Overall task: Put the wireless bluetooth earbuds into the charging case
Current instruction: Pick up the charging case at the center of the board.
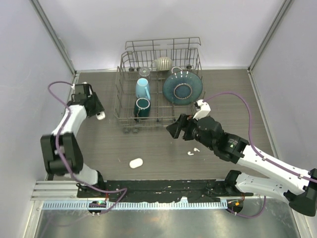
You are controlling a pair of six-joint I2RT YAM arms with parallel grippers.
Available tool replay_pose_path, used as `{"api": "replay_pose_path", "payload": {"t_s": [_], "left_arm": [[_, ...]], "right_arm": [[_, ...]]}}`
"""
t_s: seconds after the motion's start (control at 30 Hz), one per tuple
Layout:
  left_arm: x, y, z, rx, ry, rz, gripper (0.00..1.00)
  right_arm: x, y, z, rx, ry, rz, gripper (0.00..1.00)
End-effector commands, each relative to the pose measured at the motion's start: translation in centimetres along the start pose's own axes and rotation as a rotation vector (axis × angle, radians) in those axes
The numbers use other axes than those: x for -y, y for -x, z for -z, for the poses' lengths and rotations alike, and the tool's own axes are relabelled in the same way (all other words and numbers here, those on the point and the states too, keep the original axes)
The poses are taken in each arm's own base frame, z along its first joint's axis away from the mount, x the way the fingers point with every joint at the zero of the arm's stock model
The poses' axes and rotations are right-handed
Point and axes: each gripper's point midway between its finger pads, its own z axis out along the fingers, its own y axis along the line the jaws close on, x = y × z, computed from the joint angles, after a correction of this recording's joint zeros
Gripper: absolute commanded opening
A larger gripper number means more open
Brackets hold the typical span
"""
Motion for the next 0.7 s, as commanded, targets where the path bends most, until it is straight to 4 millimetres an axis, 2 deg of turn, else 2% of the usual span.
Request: {"api": "replay_pose_path", "payload": {"t_s": [0.0,0.03,0.07,0.13,0.17,0.2,0.23,0.3,0.33,0.37,0.4,0.43,0.47,0.53,0.57,0.63,0.67], "left_arm": [[1.1,4.2,8.7,0.233,-0.073,0.05,0.1],[1.6,4.3,10.2,0.252,-0.104,0.058,0.1],[1.8,4.5,12.6,0.296,-0.134,0.068,0.1],[2.6,4.1,14.9,0.326,-0.199,0.079,0.09],[3.1,3.6,15.9,0.32,-0.234,0.103,0.09],[3.4,3.6,18.2,0.367,-0.272,0.112,0.09],[3.7,3.2,18.8,0.368,-0.302,0.125,0.09],[4.6,2.5,21.3,0.386,-0.387,0.168,0.08],[5.1,1.8,21.6,0.375,-0.423,0.18,0.08],[5.9,1.7,22.3,0.371,-0.473,0.23,0.08],[7.0,1.1,23.6,0.364,-0.547,0.229,0.07],[7.6,0.8,23.8,0.361,-0.585,0.242,0.07],[8.2,0.6,24.3,0.344,-0.62,0.281,0.07],[9.7,0.1,25.5,0.334,-0.688,0.281,0.07],[10.0,0.2,25.9,0.336,-0.704,0.287,0.07],[11.1,-0.1,26.7,0.328,-0.751,0.29,0.08],[11.4,-0.3,27.0,0.317,-0.766,0.289,0.08]], "right_arm": [[-3.6,1.2,0.3,0.06,0.196,-0.103,0.82],[-4.0,1.1,0.3,0.061,0.218,-0.113,0.82],[-4.8,1.6,0.3,0.082,0.258,-0.14,0.82],[-5.3,1.1,0.0,0.079,0.293,-0.15,0.81],[-6.2,1.5,0.1,0.1,0.329,-0.161,0.81],[-6.6,1.6,0.0,0.103,0.345,-0.162,0.81],[-7.2,1.0,-0.4,0.092,0.349,-0.154,0.8],[-9.0,1.6,-0.5,0.121,0.382,-0.144,0.8],[-10.4,0.8,-0.1,0.111,0.415,-0.11,0.8],[-10.9,0.6,-1.0,0.131,0.393,-0.098,0.8],[-12.2,1.1,-0.8,0.147,0.412,-0.087,0.81],[-13.1,1.4,-0.8,0.173,0.423,-0.069,0.8],[-13.7,0.5,-1.6,0.172,0.407,-0.053,0.8],[-14.9,1.2,-1.9,0.226,0.418,-0.041,0.81],[-15.0,0.6,-2.9,0.221,0.401,-0.027,0.81],[-16.3,1.6,-3.1,0.261,0.42,-0.014,0.81],[-16.8,1.4,-3.7,0.272,0.406,0.0,0.81]]}}
